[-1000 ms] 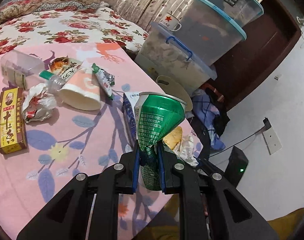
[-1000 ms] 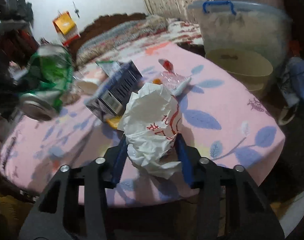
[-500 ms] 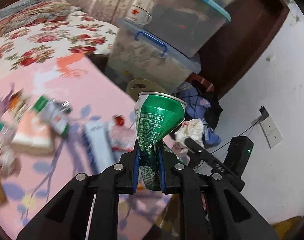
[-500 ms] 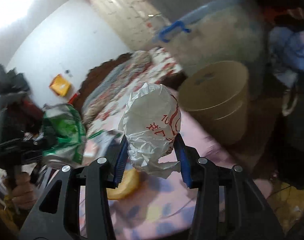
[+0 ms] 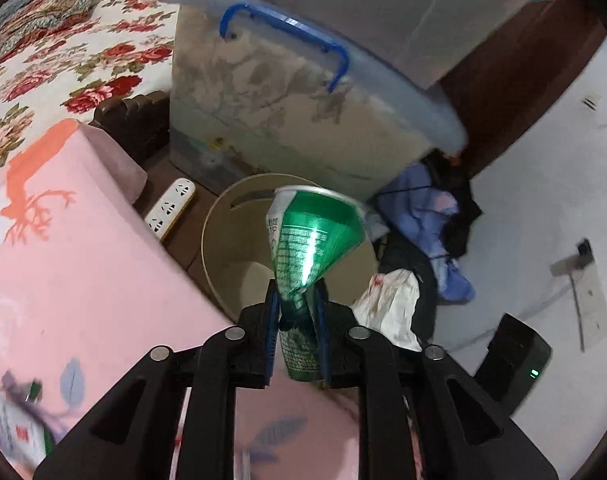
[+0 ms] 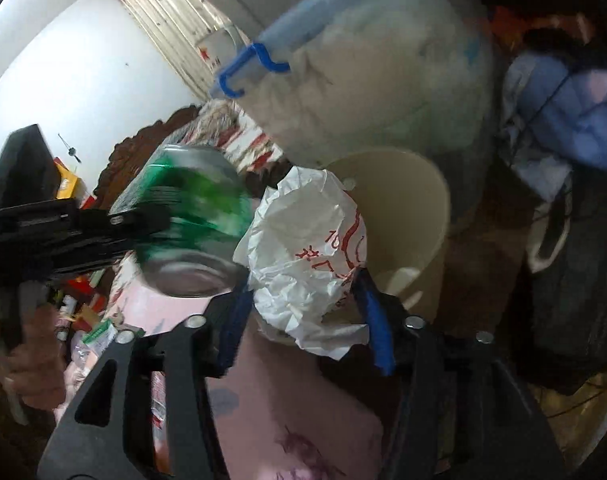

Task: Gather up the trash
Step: 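Carry the can with left tool while right tool carries the bag, drop both into beige bin, then grasp the milk carton with left tool while right tool grasps the bread slice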

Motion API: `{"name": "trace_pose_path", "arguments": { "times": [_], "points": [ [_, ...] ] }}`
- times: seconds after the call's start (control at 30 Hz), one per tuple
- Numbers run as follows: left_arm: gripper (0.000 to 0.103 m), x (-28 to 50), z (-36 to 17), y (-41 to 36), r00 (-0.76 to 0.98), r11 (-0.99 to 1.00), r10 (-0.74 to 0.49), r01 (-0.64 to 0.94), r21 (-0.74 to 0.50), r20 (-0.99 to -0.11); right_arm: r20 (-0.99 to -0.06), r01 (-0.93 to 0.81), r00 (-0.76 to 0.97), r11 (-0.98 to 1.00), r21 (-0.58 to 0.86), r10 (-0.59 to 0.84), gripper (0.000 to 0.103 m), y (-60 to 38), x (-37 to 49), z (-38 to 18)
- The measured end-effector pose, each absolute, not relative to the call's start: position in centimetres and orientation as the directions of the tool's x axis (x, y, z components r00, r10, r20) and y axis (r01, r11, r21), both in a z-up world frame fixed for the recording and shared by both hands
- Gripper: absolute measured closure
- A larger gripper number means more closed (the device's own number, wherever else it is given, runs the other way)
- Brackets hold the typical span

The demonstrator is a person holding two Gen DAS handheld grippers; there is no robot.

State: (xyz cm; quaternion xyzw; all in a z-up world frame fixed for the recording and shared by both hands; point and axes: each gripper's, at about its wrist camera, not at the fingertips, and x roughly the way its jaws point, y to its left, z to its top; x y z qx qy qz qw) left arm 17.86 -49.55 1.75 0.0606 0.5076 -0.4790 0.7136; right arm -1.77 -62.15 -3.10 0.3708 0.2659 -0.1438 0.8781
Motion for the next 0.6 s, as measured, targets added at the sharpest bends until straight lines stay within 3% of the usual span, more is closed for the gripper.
{"name": "trace_pose_path", "arguments": {
  "times": [0.07,0.23,0.4,0.6],
  "points": [
    [0.042,19.0,0.9,-50.5,0.059,0.584,-0.602,0.712,-0.389,-0.796,-0.57,0.474,0.817,0.671,0.571,-0.092,0.024,-62.7,-1.5,-2.9],
    [0.042,18.9,3.1,-48.8,0.058,0.551,-0.649,0.723,-0.416,-0.759,-0.539,0.463,0.833,0.69,0.556,-0.124,0.024,-61.6,-2.4,-1.9],
    [0.04,16.0,7.0,-42.1,0.103,0.515,-0.68,0.771,-0.373,-0.726,-0.488,0.399,0.871,0.667,0.629,-0.061,0.034,-58.3,-4.8,-1.9],
    [0.033,13.2,5.6,-32.9,0.227,0.627,-0.581,0.737,-0.252,-0.781,-0.483,0.327,0.873,0.657,0.679,0.065,0.044,-52.6,-6.5,-2.8]
  ]
}}
